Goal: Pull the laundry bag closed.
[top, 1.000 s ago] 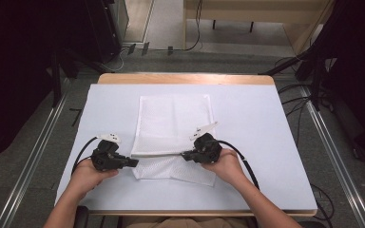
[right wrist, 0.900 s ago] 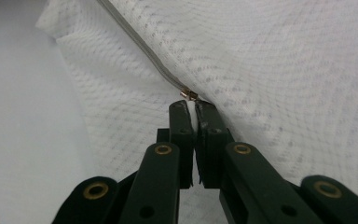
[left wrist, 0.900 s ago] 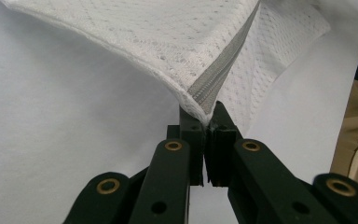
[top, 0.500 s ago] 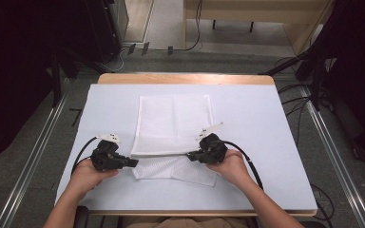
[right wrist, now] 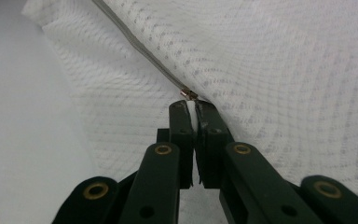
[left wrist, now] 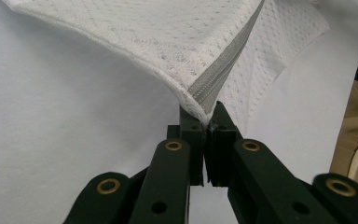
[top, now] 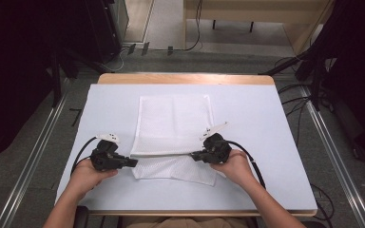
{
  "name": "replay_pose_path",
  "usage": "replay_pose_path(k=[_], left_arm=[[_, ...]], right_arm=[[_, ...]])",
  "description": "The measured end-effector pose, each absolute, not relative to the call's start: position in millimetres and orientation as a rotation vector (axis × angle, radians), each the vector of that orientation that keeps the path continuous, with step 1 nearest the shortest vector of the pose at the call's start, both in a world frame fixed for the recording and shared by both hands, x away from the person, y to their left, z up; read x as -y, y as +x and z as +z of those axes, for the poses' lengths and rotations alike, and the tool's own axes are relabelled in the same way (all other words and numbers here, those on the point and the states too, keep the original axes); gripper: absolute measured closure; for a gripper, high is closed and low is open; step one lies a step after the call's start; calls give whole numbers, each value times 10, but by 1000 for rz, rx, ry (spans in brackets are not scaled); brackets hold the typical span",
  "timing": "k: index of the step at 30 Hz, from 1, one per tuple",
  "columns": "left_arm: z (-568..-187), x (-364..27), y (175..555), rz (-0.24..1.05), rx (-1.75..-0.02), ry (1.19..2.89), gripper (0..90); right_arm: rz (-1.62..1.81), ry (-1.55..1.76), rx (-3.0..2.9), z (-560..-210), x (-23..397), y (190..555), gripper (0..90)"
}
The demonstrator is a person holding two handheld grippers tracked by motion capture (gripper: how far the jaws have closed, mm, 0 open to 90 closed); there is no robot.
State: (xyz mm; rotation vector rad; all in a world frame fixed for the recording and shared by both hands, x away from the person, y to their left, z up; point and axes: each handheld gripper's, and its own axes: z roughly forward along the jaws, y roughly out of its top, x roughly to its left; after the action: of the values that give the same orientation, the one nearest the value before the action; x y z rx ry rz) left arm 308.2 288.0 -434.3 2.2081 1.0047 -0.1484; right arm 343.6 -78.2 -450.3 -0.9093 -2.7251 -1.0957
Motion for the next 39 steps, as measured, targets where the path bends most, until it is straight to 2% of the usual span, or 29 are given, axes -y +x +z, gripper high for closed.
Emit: replay_pose_path(k=[39], left_arm=[[-4336,-2922,3078,-143,-1005,2201,886]], right_arm=[[-1069,-1000,2711,-4477,1216,3403,882]])
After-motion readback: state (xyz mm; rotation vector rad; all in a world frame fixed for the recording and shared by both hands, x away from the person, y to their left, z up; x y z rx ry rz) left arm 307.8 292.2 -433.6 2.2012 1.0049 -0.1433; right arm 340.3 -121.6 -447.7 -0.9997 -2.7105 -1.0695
